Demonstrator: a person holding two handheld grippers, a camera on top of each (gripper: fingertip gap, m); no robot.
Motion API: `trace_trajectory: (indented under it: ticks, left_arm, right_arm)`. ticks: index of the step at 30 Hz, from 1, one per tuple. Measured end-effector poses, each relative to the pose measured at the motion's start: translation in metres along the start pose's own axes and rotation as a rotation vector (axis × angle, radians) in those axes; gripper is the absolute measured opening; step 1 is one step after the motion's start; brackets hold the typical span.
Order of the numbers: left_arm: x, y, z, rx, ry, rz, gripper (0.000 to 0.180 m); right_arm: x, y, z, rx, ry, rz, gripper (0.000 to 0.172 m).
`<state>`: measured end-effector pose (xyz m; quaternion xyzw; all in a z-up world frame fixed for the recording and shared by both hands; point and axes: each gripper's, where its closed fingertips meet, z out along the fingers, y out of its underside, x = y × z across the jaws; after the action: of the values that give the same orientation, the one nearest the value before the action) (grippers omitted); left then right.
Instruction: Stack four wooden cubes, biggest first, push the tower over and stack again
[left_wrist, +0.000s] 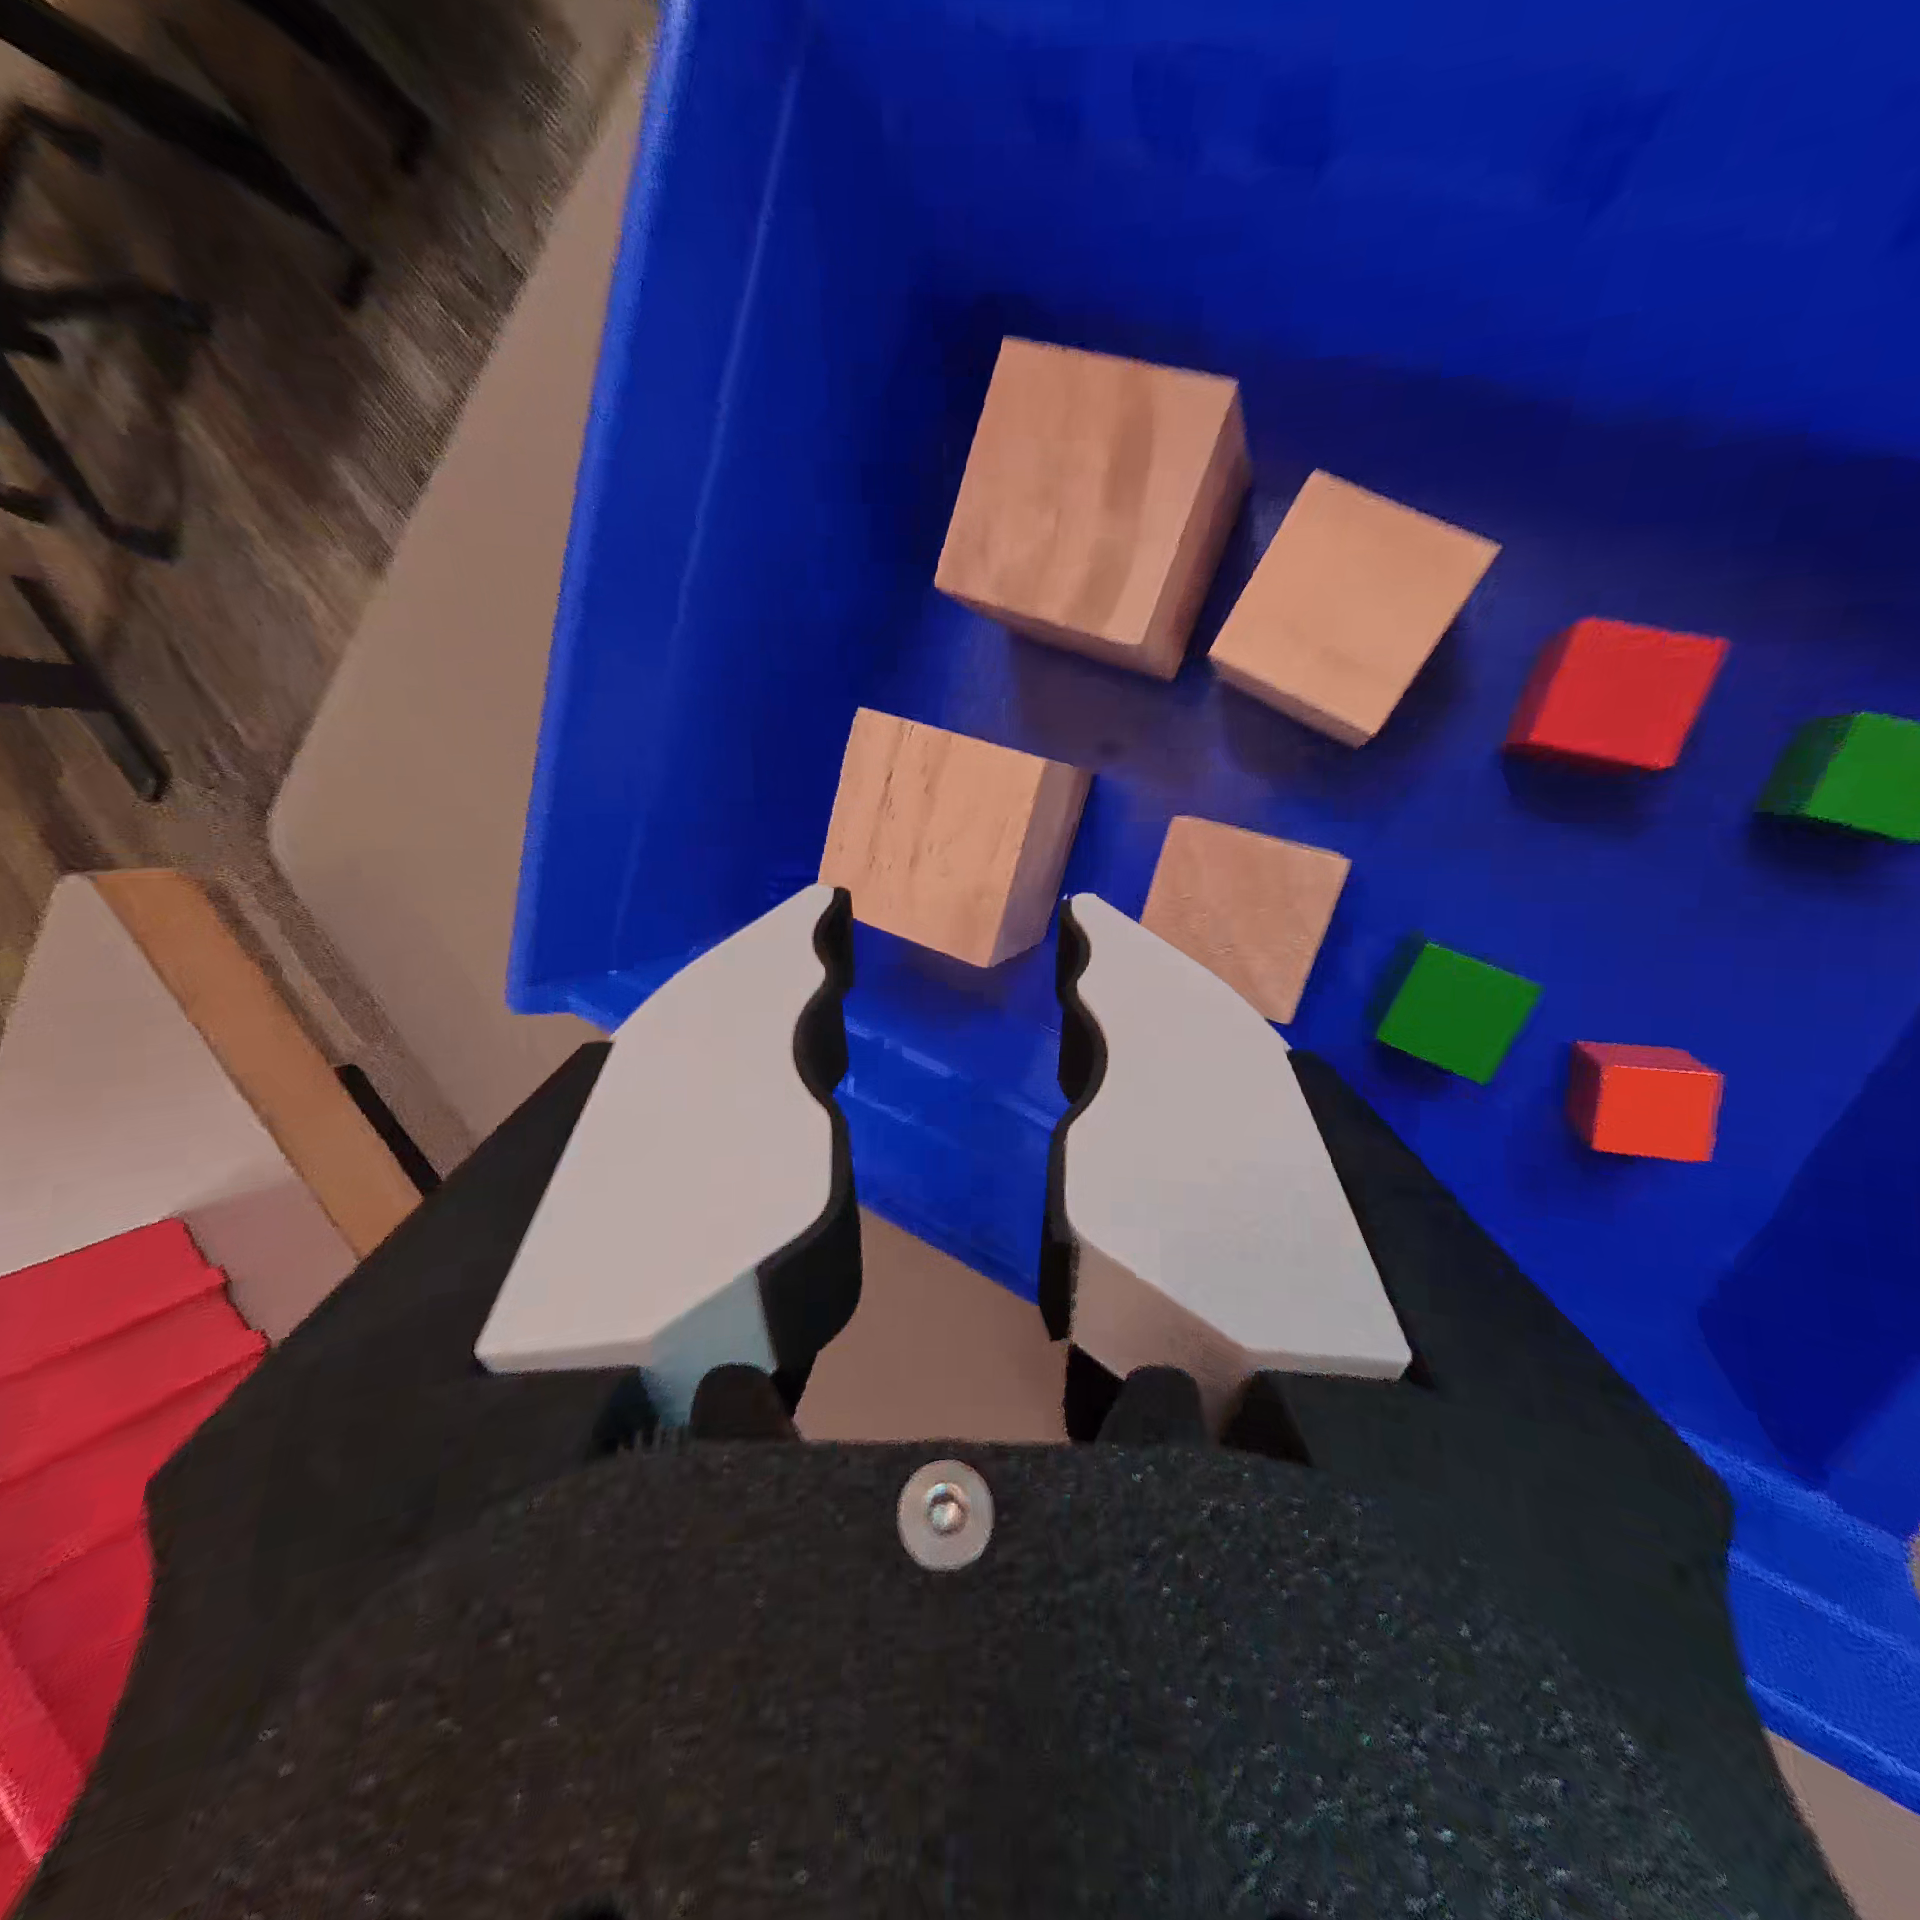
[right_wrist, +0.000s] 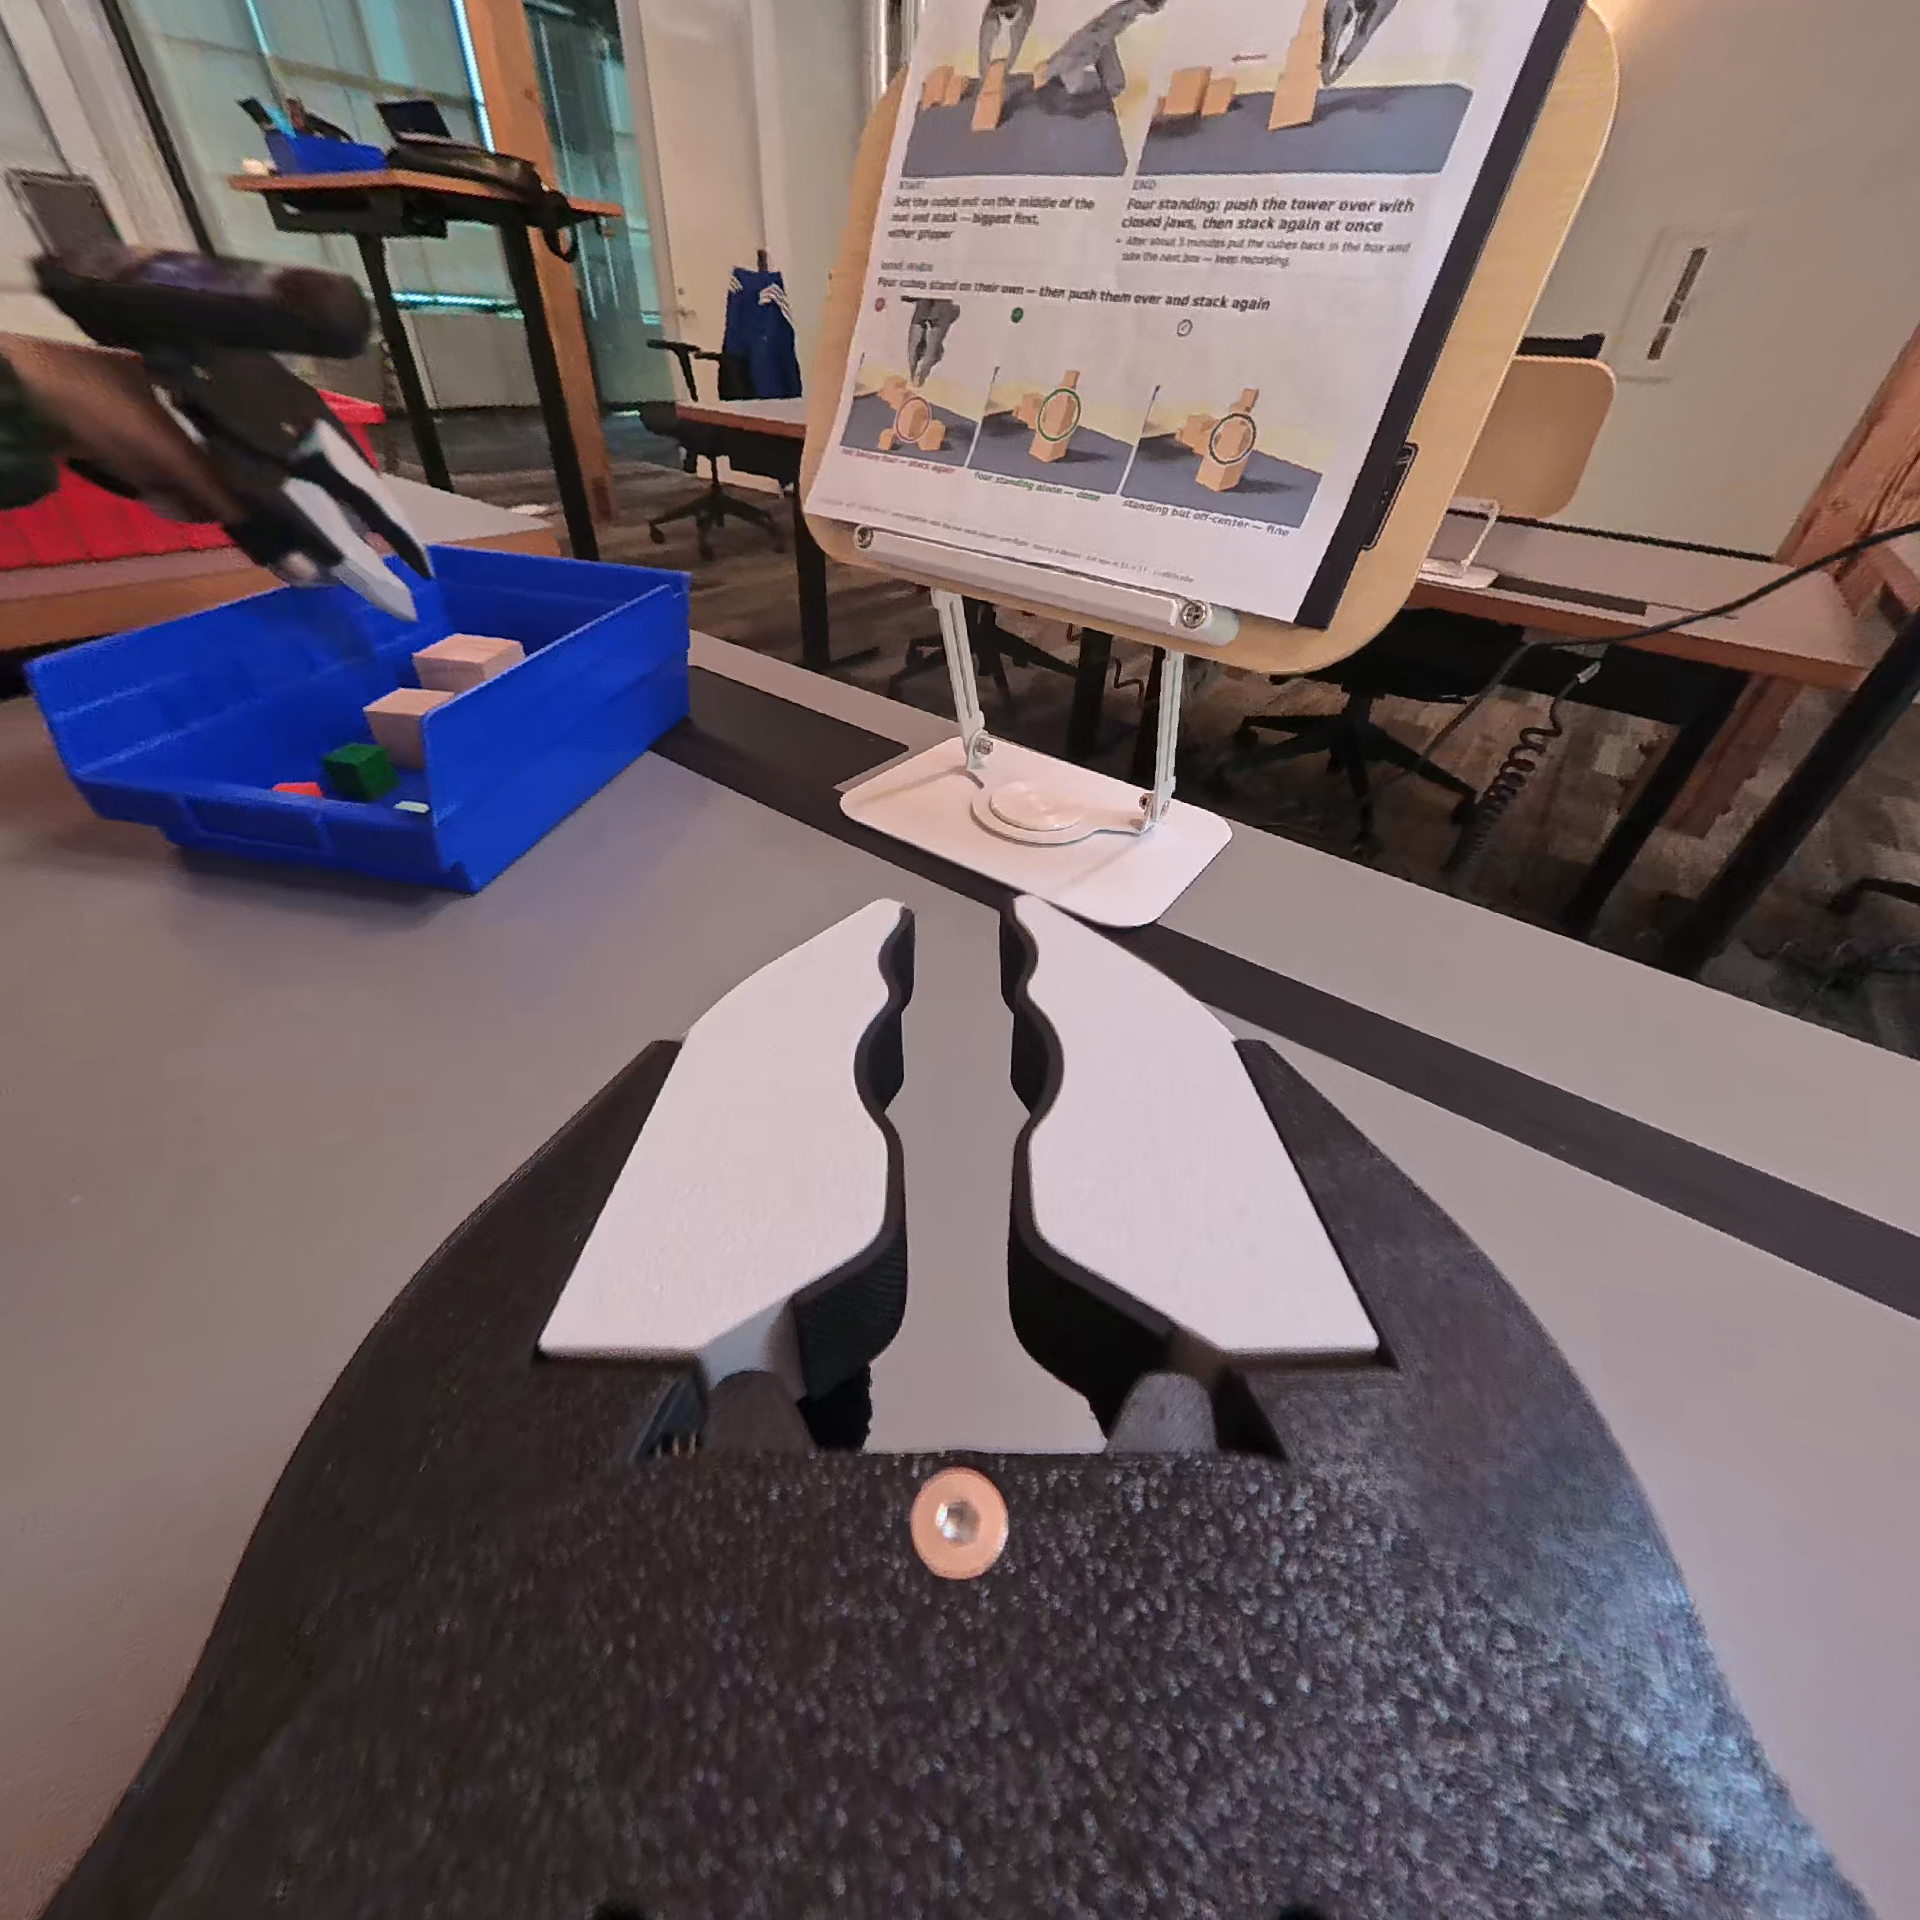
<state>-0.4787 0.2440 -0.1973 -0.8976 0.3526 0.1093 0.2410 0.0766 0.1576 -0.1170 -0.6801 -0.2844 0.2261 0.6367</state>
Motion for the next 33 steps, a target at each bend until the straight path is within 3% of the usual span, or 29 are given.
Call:
trace_trajectory:
  ticks: [4,9,11,20,25,28,31,33]
  left_arm:
    - [-0.003,0.015,0.037,-0.156,0.106,0.039,0.052]
    - [-0.003,0.011,0.059,-0.225,0.199,0.055,0.063]
    - [-0.009,0.011,0.062,-0.25,0.182,0.07,0.058]
    - [-0.006,0.013,0.059,-0.245,0.127,0.126,0.052]
    - [-0.003,0.021,0.063,-0.297,0.135,0.122,0.063]
    - [-0.006,0.021,0.066,-0.3,0.106,0.153,0.057]
    - [-0.012,0.02,0.052,-0.315,0.069,0.191,0.056]
    - [-0.016,0.001,0.025,-0.248,0.033,0.212,0.056]
  right_arm:
    - [0.004,0.007,-0.015,-0.001,0.006,-0.006,0.016]
    - [0.018,0.023,-0.024,-0.018,0.041,0.008,0.016]
    - [0.02,0.027,-0.023,-0.023,0.036,0.034,0.016]
    - [0.017,0.025,-0.03,0.01,0.004,0.04,0.016]
    - [0.017,0.02,-0.035,0.031,0.004,0.038,0.016]
    - [0.016,0.022,-0.032,0.02,0.0,0.04,0.016]
    - [0.015,0.022,-0.033,0.02,-0.003,0.037,0.016]
    - [0.016,0.019,-0.035,0.033,-0.003,0.035,0.016]
